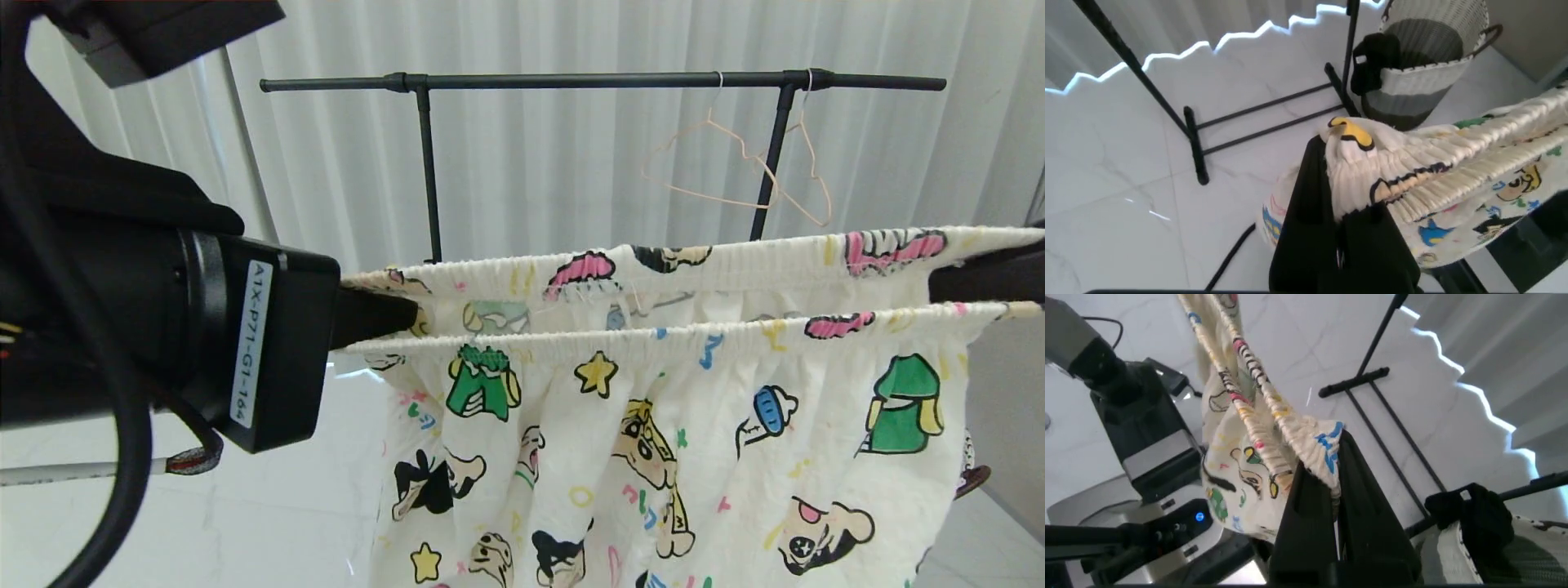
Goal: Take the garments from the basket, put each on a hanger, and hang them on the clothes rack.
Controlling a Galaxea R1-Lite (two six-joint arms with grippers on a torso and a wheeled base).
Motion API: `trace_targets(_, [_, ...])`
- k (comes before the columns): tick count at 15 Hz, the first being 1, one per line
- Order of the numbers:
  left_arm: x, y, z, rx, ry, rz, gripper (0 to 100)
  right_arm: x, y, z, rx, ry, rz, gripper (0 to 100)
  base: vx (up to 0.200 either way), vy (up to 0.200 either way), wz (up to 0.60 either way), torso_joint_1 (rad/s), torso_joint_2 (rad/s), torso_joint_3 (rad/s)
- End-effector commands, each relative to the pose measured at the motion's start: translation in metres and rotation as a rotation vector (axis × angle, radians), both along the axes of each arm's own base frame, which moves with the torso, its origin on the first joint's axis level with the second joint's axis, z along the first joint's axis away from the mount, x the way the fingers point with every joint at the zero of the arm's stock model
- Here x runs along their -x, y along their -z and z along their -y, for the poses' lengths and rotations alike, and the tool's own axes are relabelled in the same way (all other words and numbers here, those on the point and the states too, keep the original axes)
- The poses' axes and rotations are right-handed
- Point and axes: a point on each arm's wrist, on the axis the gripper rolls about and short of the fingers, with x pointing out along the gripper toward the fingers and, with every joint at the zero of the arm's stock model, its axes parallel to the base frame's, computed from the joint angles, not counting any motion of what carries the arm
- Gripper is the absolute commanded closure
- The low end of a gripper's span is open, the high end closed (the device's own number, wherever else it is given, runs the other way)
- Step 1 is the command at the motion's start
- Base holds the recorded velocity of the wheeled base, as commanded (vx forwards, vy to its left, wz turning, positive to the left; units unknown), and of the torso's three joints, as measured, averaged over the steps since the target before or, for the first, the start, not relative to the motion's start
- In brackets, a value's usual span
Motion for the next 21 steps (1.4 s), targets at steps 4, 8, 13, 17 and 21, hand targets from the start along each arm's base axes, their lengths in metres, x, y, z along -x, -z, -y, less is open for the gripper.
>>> trace_targets(4, [0.0,-0.002,-0.001,0.009,-0.005,0.007,100,0.003,0.007,0.004,0.021,-0.001,-0.015,0,0.0,0.0,0.0,0.0,0.0,0.0])
trace_targets(8, [-0.002,0.0,-0.001,-0.011,-0.036,0.017,100,0.011,0.014,0.014,0.03,0.002,-0.021,0,0.0,0.0,0.0,0.0,0.0,0.0])
trace_targets(13, [0.006,0.022,-0.023,-0.093,-0.109,0.012,100,0.013,0.044,0.058,0.206,0.44,0.015,0,0.0,0.0,0.0,0.0,0.0,0.0])
trace_targets(17, [0.012,0.057,-0.065,-0.219,-0.337,0.013,100,0.018,0.065,0.089,0.259,0.729,-0.037,0,0.0,0.0,0.0,0.0,0.0,0.0])
trace_targets(21, [0.024,0.078,-0.092,-0.267,-0.407,-0.011,100,0.016,0.077,0.099,0.279,0.856,-0.075,0,0.0,0.0,0.0,0.0,0.0,0.0])
